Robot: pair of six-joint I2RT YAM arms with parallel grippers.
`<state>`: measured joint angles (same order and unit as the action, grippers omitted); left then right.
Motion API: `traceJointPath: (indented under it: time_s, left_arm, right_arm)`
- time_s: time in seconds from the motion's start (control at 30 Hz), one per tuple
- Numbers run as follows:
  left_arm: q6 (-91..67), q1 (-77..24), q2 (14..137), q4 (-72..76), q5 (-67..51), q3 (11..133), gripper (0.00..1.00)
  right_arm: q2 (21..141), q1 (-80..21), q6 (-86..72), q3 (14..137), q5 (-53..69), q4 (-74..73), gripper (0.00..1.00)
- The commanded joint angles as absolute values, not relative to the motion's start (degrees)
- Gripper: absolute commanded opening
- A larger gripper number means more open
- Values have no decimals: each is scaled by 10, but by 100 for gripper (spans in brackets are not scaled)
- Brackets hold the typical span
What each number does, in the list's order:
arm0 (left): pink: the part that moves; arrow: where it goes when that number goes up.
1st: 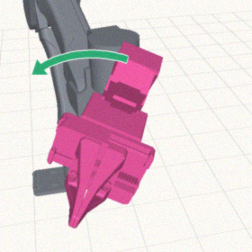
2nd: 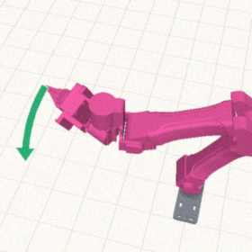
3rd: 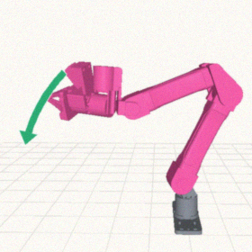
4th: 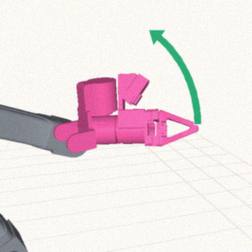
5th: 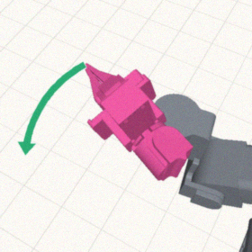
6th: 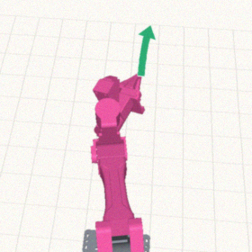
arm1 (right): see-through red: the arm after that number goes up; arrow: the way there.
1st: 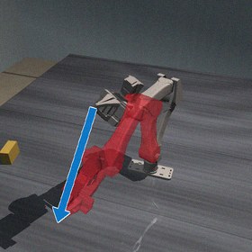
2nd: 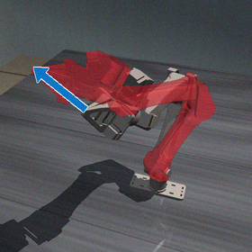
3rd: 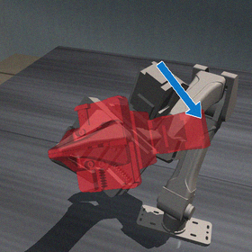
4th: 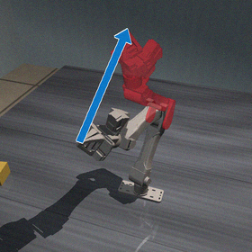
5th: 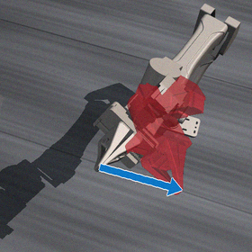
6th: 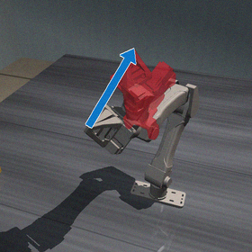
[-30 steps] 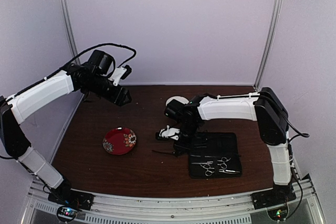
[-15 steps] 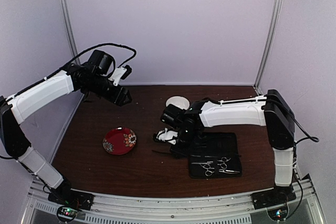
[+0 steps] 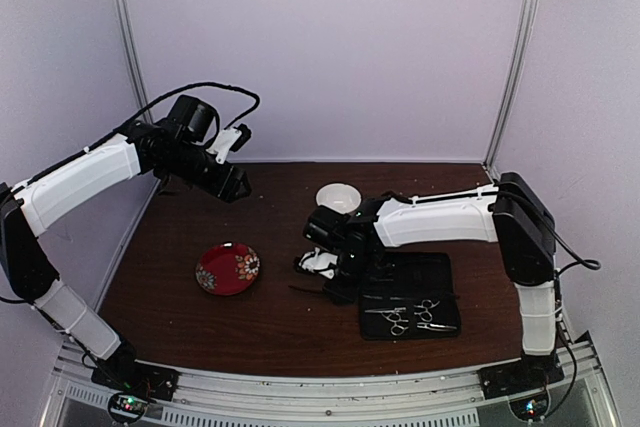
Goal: Sort the hair-cutting tools
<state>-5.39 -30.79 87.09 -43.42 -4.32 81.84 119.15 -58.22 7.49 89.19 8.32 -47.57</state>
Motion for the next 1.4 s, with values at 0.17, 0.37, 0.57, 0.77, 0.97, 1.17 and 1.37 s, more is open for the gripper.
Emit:
traceJointPath:
  time_s: [0.17,0.37,0.57,0.77,0.97,1.17,1.37]
  left_arm:
    - [-44,-303,871,-415,-57,813,64]
    - [-44,-303,873,-416,-59,813,64]
    - [-43,-303,872,-416,-59,813,64]
    - [-43,-302,872,-415,-61,814,64]
    - [-43,-302,874,-416,-62,813,64]
    - [-43,-303,876,-416,-63,812,64]
    - [-42,-302,880,-416,-59,811,64]
  right_arm:
    - [1180,-585,67,882,55,-469,24]
    - [1185,-585,66,878,43,-467,24]
    - [1210,-585,63,889,55,-466,27]
    - [1226,-584,61,903,62,-466,27]
    - [1240,-577,55,918,40,-458,14]
    - [1231,-566,58,918,23,-455,0]
    - [1171,-535,87,895,20,-459,0]
